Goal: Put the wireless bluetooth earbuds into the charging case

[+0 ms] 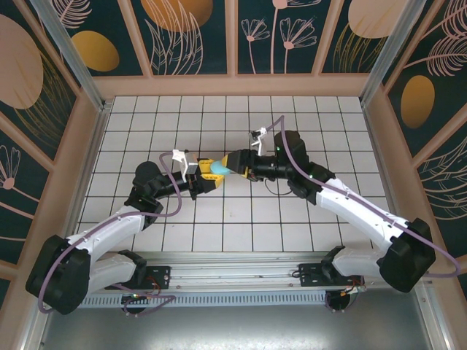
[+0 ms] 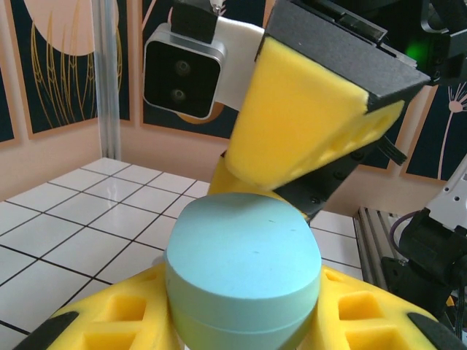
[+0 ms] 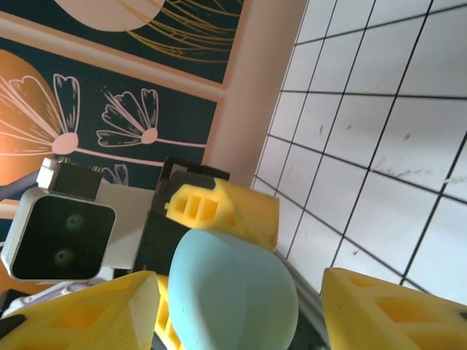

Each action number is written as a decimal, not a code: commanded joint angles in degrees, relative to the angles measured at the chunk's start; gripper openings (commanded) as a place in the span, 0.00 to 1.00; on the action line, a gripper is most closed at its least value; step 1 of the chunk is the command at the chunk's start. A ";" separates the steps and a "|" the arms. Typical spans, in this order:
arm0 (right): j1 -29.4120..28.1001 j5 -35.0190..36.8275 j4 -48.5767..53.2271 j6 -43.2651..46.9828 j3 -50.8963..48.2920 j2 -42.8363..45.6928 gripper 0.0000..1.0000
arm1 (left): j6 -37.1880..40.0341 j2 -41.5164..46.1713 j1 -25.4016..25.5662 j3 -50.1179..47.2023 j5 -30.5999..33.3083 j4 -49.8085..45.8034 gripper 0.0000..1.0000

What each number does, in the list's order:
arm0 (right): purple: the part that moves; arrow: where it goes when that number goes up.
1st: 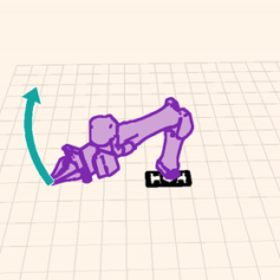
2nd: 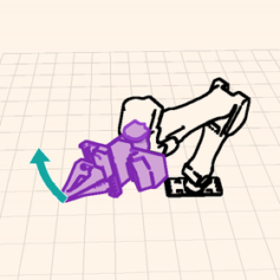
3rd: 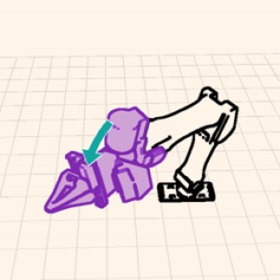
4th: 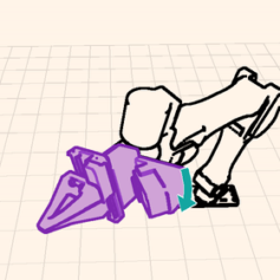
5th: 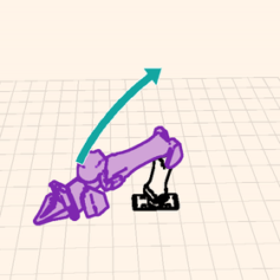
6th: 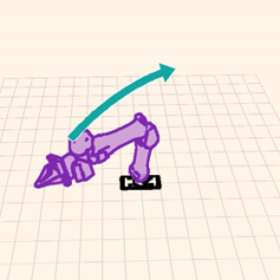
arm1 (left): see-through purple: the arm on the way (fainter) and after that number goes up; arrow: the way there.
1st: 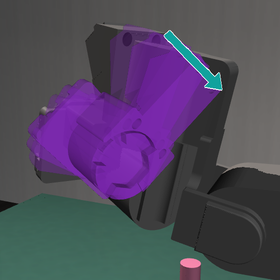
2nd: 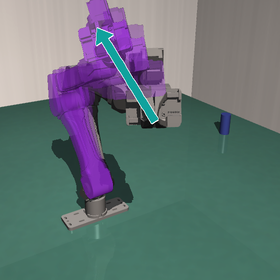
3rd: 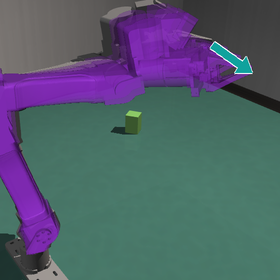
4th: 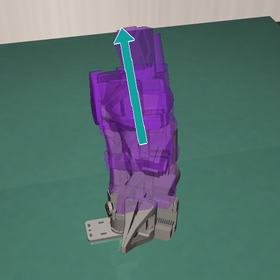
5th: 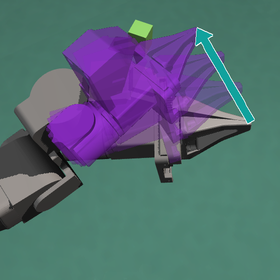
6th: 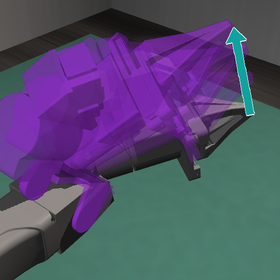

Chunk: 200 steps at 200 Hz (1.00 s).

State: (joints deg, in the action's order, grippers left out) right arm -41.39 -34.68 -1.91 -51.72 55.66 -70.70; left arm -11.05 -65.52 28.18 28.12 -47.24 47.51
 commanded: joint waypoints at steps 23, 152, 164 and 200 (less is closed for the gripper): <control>-1.74 -4.56 -8.11 -3.82 0.19 -2.58 0.41 | -0.47 1.12 0.03 1.46 0.00 1.61 0.00; 8.89 2.92 -7.84 -1.47 -4.48 -3.10 0.13 | 3.81 14.45 0.03 -5.22 19.23 -11.17 0.87; 9.68 3.14 -7.15 1.04 -4.34 -5.45 0.13 | 4.56 16.52 -0.05 -5.96 23.17 -14.04 0.89; 13.34 1.98 -8.85 6.34 -2.89 -17.00 0.11 | 5.23 21.85 0.03 -7.93 37.65 -21.73 0.94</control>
State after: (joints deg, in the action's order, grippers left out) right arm -29.12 -32.84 -9.37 -50.98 51.99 -80.79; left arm -7.27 -46.54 28.10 21.80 -22.52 32.32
